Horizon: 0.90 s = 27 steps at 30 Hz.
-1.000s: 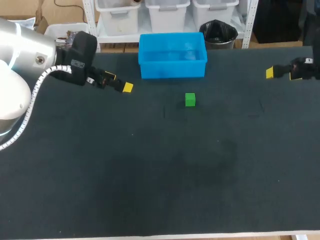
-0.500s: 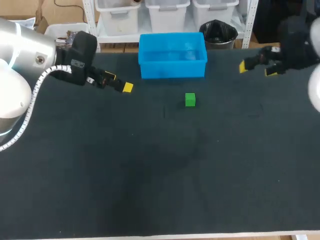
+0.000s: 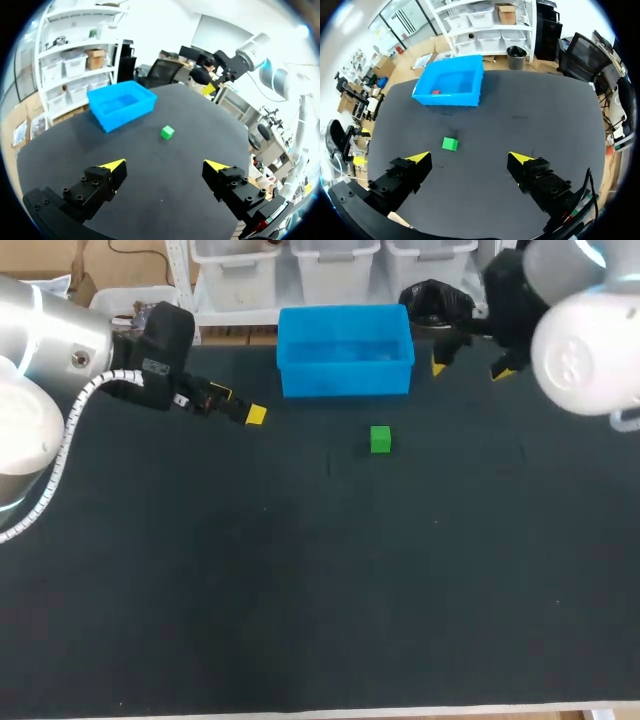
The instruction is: Use the left arm to pick the red cube and place it into the blue plastic box first, then use the right arm to grasp the green cube and put it into the same blue plastic box after the first action is fully finished.
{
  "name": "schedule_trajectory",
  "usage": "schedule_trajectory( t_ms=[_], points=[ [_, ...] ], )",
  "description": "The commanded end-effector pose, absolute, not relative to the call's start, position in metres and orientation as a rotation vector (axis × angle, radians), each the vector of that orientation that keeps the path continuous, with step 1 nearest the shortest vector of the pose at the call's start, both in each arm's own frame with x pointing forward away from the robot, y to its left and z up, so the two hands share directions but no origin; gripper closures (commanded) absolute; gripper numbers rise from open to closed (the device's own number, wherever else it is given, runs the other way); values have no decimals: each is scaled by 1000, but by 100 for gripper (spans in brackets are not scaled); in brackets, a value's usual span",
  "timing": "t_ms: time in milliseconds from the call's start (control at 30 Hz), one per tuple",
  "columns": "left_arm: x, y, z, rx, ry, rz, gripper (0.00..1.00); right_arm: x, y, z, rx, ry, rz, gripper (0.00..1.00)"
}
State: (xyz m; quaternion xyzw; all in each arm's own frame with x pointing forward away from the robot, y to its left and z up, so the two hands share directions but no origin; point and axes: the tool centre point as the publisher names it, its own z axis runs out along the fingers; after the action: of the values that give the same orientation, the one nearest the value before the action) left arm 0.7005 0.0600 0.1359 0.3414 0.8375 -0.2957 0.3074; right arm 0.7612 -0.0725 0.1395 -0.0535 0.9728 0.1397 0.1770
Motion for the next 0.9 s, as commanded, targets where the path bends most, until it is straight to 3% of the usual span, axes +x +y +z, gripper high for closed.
schedule_trajectory(
  t_ms=[33,900],
  points=[
    [700,61,134,902,2204,-789,0,777,-58,141,-154,2859,218,0],
    [700,61,134,902,2204,-789,0,798,-14,129,-203,3094,110,0]
  ],
)
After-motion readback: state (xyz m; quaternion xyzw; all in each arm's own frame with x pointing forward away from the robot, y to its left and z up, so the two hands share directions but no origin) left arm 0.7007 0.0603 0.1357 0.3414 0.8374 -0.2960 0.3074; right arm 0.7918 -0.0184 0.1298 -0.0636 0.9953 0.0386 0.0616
